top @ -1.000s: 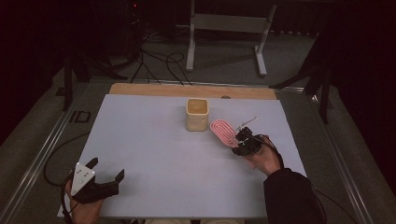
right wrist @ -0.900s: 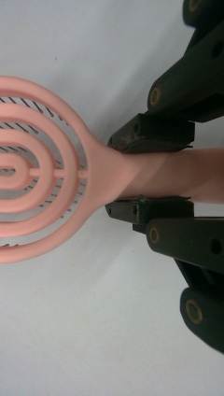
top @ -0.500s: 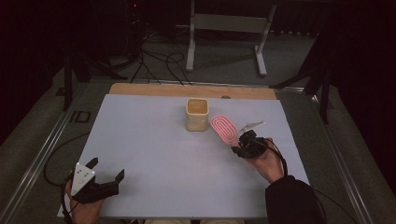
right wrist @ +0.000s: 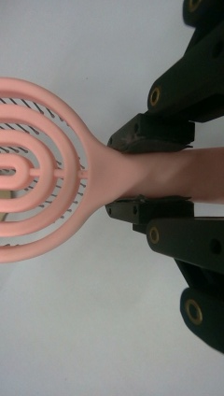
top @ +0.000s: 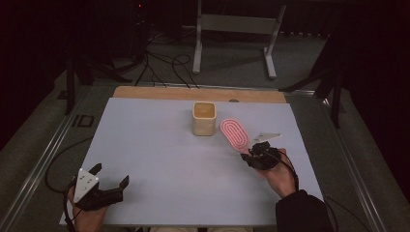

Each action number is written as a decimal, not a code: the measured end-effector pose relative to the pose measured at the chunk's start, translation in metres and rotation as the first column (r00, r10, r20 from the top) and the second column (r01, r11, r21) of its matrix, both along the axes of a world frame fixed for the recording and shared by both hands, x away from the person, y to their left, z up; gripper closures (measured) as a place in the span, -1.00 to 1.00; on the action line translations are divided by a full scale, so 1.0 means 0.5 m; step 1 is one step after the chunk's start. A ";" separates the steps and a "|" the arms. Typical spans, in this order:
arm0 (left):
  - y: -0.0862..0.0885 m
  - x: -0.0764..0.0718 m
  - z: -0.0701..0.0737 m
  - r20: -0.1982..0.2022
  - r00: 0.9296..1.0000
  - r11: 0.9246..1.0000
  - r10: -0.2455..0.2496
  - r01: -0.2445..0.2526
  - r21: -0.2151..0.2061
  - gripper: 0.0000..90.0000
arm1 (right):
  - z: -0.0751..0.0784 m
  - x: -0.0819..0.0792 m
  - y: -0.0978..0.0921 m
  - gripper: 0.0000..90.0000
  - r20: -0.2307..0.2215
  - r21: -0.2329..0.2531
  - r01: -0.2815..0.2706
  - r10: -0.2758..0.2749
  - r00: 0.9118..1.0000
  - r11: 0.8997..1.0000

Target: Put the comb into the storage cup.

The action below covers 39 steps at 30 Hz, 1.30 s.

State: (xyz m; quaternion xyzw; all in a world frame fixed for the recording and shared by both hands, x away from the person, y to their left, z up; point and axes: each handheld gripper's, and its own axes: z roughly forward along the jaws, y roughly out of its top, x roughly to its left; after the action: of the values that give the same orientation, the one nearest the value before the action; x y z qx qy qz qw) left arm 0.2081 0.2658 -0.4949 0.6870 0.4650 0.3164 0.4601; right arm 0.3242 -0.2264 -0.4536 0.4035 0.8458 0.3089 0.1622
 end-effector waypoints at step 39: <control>-0.001 0.002 -0.001 -0.003 1.000 1.000 -0.011 0.011 0.002 -1.00 | 0.012 -0.066 -0.007 0.55 0.154 0.159 -0.009 -0.015 0.988 0.987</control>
State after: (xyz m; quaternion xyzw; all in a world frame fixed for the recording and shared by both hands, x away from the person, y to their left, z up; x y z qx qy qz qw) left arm 0.2093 0.2651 -0.4952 0.6905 0.4614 0.3135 0.4605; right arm 0.2910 -0.2300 -0.4477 0.3913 0.8028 0.4056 0.1949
